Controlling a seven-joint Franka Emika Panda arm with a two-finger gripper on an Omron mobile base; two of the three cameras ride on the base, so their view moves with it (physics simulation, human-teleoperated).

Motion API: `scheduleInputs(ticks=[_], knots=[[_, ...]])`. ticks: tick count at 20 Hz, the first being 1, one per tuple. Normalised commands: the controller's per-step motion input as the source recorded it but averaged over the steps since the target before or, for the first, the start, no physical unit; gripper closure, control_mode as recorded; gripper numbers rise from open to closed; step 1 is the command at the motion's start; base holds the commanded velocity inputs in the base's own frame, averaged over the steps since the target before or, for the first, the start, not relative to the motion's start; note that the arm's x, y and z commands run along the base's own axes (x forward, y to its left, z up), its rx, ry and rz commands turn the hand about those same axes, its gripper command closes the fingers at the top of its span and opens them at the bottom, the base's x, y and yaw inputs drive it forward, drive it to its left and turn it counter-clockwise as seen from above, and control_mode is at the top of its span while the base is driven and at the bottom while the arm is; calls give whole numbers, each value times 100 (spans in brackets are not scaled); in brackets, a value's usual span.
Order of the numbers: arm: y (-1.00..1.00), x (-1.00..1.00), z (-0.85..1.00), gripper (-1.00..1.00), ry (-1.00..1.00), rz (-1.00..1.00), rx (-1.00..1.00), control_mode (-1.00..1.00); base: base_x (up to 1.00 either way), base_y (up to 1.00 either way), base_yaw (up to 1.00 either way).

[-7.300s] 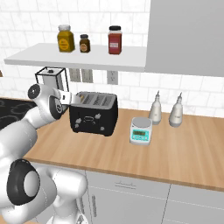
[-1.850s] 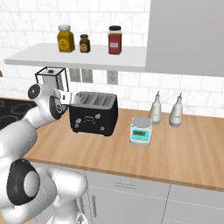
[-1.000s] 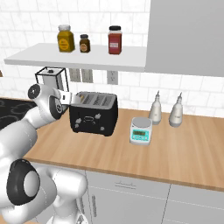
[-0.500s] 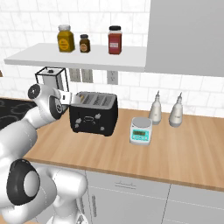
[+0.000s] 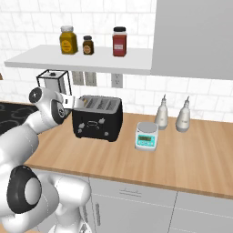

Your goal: Start the toaster. Once the lever pops up, take the bread to the plate on the dining counter.

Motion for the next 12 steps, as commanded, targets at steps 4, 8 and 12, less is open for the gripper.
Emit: scheduleInputs(ticks=[4, 8, 12], knots=[[0, 0, 0, -100, 0, 0, 0, -100, 0, 0, 0], [0, 0, 0, -100, 0, 0, 0, -100, 0, 0, 0], [0, 0, 0, -100, 0, 0, 0, -100, 0, 0, 0]])
